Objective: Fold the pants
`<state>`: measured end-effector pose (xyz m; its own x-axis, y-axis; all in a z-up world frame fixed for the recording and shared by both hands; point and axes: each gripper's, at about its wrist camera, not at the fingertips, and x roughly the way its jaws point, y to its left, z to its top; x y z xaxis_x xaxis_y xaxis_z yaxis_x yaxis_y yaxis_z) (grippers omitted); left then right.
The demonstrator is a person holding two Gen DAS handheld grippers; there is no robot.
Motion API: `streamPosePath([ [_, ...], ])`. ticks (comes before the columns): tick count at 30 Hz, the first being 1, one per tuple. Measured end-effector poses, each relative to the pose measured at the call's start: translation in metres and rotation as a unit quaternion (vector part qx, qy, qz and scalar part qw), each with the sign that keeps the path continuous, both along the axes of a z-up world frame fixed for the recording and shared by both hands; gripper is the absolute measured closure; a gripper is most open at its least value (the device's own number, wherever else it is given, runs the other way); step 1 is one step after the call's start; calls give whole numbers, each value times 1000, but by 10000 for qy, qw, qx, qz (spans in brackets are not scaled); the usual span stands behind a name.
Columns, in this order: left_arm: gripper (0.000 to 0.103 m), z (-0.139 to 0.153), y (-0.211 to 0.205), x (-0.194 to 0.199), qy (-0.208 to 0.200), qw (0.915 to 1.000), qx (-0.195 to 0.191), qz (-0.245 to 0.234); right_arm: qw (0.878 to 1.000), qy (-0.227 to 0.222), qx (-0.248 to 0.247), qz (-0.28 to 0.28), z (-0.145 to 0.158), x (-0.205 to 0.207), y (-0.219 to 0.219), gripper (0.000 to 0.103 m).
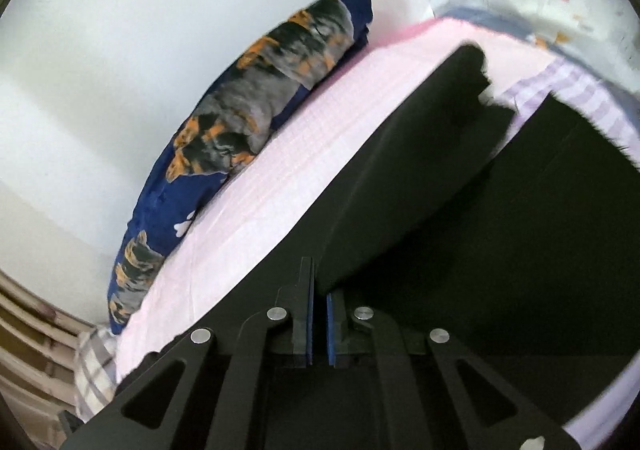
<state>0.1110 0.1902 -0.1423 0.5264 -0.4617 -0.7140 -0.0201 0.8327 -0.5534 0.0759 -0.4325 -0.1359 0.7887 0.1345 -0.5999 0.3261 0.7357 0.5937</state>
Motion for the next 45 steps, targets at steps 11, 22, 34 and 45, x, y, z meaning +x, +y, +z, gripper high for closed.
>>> streamPosePath([
  [11, 81, -4, 6, -8, -5, 9963, 435, -735, 9989, 292, -288, -221, 4, -72, 21, 99],
  [22, 80, -12, -10, -26, -145, 9829, 1366, -1223, 9965, 766, -147, -311, -31, -92, 22, 99],
  [34, 57, 4, -24, -56, -613, 9581, 2510, -1239, 9976, 627, 193, -218, -34, -93, 17, 99],
  [45, 54, 52, -86, -94, -1554, 9413, 2251, -1979, 9971, 485, 579, -105, -29, -89, 10, 99],
])
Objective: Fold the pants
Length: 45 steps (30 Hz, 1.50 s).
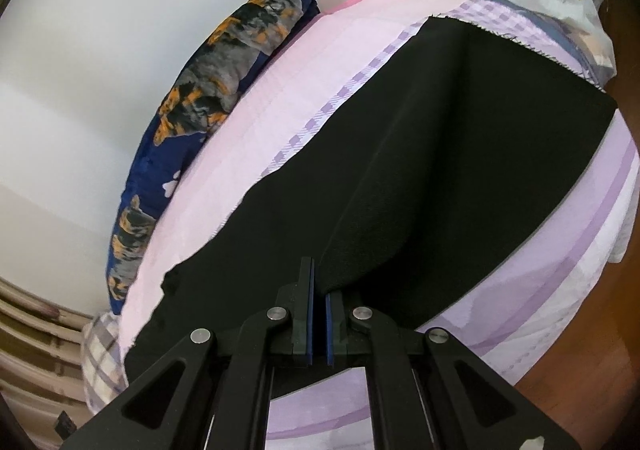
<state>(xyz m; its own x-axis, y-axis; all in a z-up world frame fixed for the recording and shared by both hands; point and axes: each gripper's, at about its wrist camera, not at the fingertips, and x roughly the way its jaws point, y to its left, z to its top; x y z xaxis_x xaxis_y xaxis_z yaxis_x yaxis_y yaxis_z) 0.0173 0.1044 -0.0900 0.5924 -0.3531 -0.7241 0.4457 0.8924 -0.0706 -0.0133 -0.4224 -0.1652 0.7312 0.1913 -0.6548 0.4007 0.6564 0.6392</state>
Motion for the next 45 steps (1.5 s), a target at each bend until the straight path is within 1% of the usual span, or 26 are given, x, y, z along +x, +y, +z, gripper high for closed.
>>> streamPosePath([
  [1, 54, 1, -12, 2, -3, 9999, -6, -153, 10000, 0, -36, 34, 1, 1, 0, 99],
  [3, 54, -1, -58, 7, 6, 9973, -10, -738, 10000, 17, -11, 63, 2, 3, 1, 99],
  [4, 54, -2, -72, 7, 30, 9959, -7, -902, 10000, 4, 52, 62, 2, 3, 0, 99],
  [5, 54, -4, -93, 8, 70, 9932, 6, -1160, 9999, -4, 86, 62, 2, 4, -1, 99],
  [6, 54, -6, -120, 8, 90, 9888, 39, -1488, 9999, -14, 133, 68, 2, 4, -2, 99],
  [7, 54, -7, -134, 8, 86, 9865, 63, -1633, 9998, -31, 172, 72, 2, 4, -2, 99],
  [9, 54, -10, -175, 7, 55, 9778, 130, -2093, 9998, -59, 189, 87, 3, 5, -2, 99],
  [11, 54, -15, -207, 3, -48, 9728, 224, -2304, 9997, -94, 219, 114, 3, 5, -3, 99],
  [15, 54, -31, -255, 1, -164, 9663, 499, -2521, 9990, -173, 392, 129, 2, 4, -7, 99],
  [17, 54, -39, -270, -1, -224, 9629, 689, -2600, 9987, -199, 454, 136, 1, 3, -8, 99],
  [18, 54, -42, -274, -1, -250, 9625, 727, -2602, 9985, -218, 484, 136, 1, 2, -8, 99],
  [22, 54, -55, -300, 5, -193, 9646, 797, -2505, 9976, -297, 615, 109, 0, 1, -9, 99],
  [25, 54, -61, -315, 8, -298, 9640, 1017, -2437, 9969, -339, 700, 77, -2, -2, -9, 99],
  [26, 56, -64, -320, 8, -327, 9632, 1055, -2449, 9967, -365, 719, 74, -3, -3, -9, 98],
  [27, 74, -65, -323, 9, -334, 9631, 1060, -2450, 9963, -434, 728, 110, -3, -4, -8, 96],
  [28, 87, -66, -326, 11, -314, 9630, 1079, -2451, 9961, -501, 708, 154, -3, -4, -8, 94],
  [29, 94, -68, -328, 13, -253, 9633, 1113, -2429, 9959, -572, 675, 192, -3, -4, -6, 94],
  [30, 96, -68, -329, 16, -189, 9652, 1082, -2374, 9955, -639, 676, 186, -4, -5, -6, 93],
  [34, 97, -65, -325, 20, -122, 9687, 912, -2304, 9903, -928, 1032, 9, -16, -6, -12, 92],
  [36, 98, -62, -324, 21, -86, 9701, 864, -2267, 9891, -963, 1106, -98, -20, -5, -15, 89],
  [42, 97, -62, -325, 18, -119, 9693, 879, -2292, 9809, -1199, 1356, -718, -24, -3, -46, 87],
  [45, 97, -63, -326, 16, -128, 9684, 908, -2318, 9774, -1259, 1465, -855, -25, 2, -62, 86],
])
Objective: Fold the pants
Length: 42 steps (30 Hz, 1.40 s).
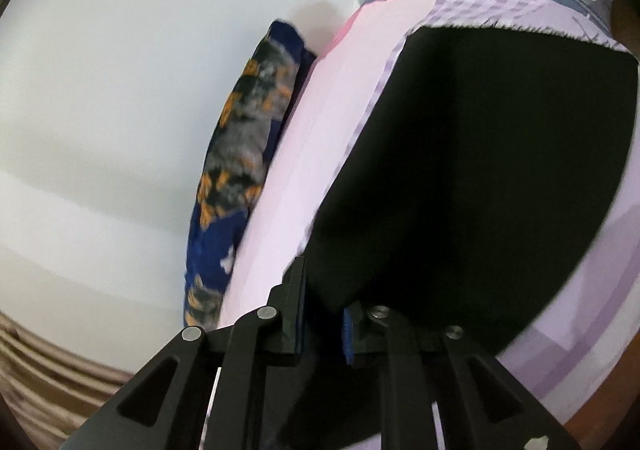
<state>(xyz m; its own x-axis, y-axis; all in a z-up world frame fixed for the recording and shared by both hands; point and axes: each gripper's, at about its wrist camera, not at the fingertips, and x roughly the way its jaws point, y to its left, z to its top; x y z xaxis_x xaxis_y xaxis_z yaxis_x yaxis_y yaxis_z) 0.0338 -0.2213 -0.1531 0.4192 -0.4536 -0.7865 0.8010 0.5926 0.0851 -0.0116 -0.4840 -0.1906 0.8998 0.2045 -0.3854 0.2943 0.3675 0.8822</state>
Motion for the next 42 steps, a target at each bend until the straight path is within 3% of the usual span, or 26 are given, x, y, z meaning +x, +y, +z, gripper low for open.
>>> streamPosePath([
  [5, 97, 0, -1, -1, -48, 10000, -8, -27, 9999, 108, -71, -1, -1, 15, -10, 84],
  [15, 97, -6, 0, 0, 8, 9999, -6, -102, 9978, -68, 337, -561, -7, -2, -16, 82],
  [17, 97, -6, 1, 1, 38, 9999, -33, -105, 9977, -99, 83, -667, 1, -5, -14, 82],
  [20, 97, -10, 1, 4, 135, 9999, -19, -90, 9920, -167, -930, -843, 26, -12, -11, 82],
  [22, 97, -11, 1, 4, 145, 9998, -29, -94, 9944, -205, -749, -710, 23, -10, -21, 82],
  [37, 97, -13, 1, 6, 209, 9997, -20, -140, 9896, 553, -436, -1258, -6, -31, -98, 82],
  [40, 97, -14, 0, 5, 176, 9997, 20, -152, 9889, 635, -501, -1248, -8, -34, -104, 94],
  [42, 97, -14, -1, 5, 163, 9997, 33, -160, 9871, 736, -665, -1260, -6, -37, -105, 94],
])
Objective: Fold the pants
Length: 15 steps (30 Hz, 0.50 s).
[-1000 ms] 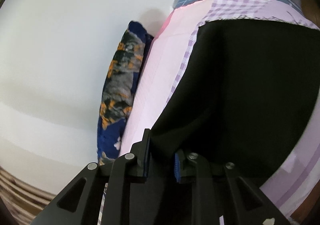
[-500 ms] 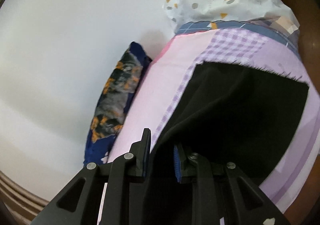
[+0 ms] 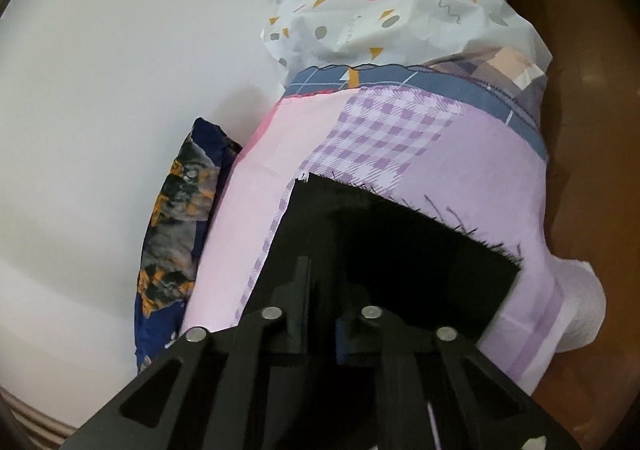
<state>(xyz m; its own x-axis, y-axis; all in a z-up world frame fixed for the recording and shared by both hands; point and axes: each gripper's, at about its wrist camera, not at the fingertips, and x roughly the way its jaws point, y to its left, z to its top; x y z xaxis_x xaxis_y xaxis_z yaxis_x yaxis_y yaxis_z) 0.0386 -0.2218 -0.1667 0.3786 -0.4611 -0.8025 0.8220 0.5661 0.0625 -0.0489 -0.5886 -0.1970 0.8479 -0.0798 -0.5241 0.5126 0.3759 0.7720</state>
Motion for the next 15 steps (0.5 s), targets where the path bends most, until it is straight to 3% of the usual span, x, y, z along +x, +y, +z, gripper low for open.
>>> streamPosePath([
  [7, 97, 0, -4, -6, -217, 9995, 152, -140, 9993, 82, -373, 31, 10, -18, -6, 99],
  [15, 97, 0, -6, -11, -397, 9982, 291, -339, 9985, 334, -431, -39, -3, -30, -5, 99],
])
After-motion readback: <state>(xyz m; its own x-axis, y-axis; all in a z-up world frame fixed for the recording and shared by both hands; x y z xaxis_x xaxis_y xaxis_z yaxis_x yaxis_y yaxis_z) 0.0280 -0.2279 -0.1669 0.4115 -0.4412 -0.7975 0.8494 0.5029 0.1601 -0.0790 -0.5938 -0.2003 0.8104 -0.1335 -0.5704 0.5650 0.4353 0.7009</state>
